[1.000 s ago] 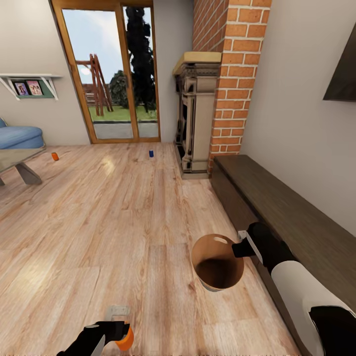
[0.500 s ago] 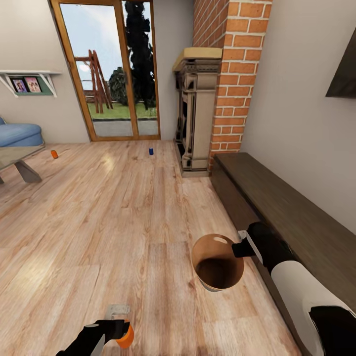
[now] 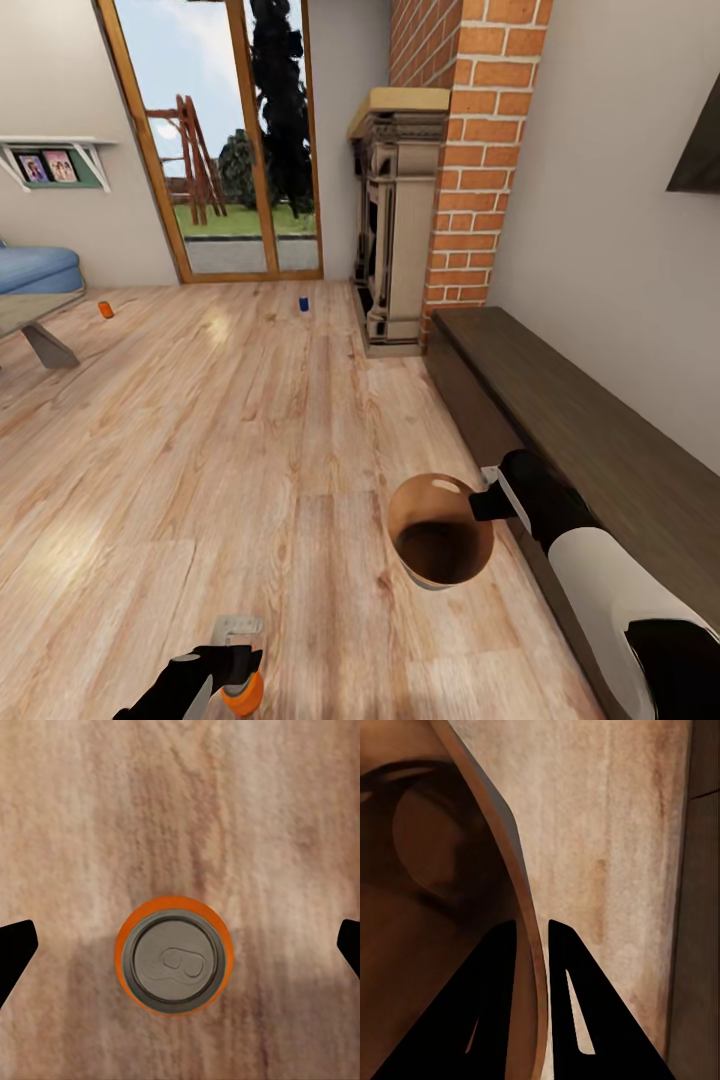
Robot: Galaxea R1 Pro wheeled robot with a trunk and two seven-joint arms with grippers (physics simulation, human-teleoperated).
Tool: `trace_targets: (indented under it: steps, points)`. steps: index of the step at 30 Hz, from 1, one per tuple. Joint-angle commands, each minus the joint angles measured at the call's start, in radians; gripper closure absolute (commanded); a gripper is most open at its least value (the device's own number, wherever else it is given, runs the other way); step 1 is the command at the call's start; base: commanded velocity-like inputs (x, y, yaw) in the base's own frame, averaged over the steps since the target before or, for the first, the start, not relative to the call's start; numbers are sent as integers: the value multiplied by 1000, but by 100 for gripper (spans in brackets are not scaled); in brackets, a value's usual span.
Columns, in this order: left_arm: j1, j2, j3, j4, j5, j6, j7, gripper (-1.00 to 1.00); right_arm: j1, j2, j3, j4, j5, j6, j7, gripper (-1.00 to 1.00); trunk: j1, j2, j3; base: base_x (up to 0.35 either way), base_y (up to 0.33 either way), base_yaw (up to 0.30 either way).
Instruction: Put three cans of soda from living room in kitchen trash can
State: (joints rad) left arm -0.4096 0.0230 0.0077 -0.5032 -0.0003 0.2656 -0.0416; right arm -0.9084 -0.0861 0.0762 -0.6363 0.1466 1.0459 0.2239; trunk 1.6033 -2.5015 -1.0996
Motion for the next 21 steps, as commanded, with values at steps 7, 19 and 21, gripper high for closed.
trace_targets:
  steps: [7,19,21]
  points:
    - [0,0,0,0,0,0,-1,-100,0,0,0,0,-18,1,3,100,1,-1,-17,4,-2,0]
    - [0,0,1,0,0,0,-1,-100,0,0,1,0,-18,1,3,100,5,-3,-56,0,0,0]
    - [0,0,1,0,0,0,-1,-100,0,0,1,0,-18,1,3,100,5,-3,-57,0,0,0]
